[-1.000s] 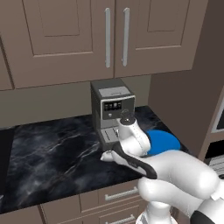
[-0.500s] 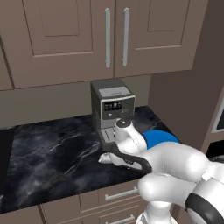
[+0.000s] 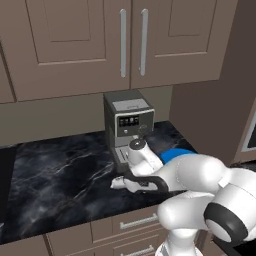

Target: Pick up the tongs from the counter and place them near the plate next to the oven.

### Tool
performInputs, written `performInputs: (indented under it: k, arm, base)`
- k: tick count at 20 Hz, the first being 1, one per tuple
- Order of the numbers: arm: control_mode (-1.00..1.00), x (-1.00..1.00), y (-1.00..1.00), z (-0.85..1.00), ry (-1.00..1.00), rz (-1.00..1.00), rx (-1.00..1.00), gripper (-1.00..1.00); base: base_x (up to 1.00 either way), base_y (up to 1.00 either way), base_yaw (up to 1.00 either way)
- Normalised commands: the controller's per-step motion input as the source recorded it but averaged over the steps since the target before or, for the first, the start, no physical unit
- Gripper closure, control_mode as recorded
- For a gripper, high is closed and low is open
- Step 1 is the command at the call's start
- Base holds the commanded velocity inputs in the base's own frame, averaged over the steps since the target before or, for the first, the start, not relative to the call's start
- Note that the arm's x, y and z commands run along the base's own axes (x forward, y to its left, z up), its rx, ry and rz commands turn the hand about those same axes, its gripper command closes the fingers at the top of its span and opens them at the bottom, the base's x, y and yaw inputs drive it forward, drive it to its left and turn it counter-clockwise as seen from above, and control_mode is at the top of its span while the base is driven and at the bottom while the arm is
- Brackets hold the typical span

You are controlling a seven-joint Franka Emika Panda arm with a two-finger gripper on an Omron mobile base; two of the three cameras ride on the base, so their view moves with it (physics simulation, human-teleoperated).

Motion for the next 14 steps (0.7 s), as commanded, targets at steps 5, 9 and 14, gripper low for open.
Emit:
performInputs:
  k: [5, 9, 14]
  arm:
    - [-1.0, 0.18, -0.09, -0.33, -0.03, 0.04, 0.0, 1.0]
    - [-1.0, 0.23, -0.16, -0.33, -0.01, 0.04, 0.0, 1.0]
    - [-1.0, 0.0, -0.11, -0.44, -0.03, 0.02, 0.0, -1.0]
  base:
    - [0.0, 0.0, 0.0]
    - [0.0, 0.0, 0.0]
    - [0.0, 0.0, 0.0]
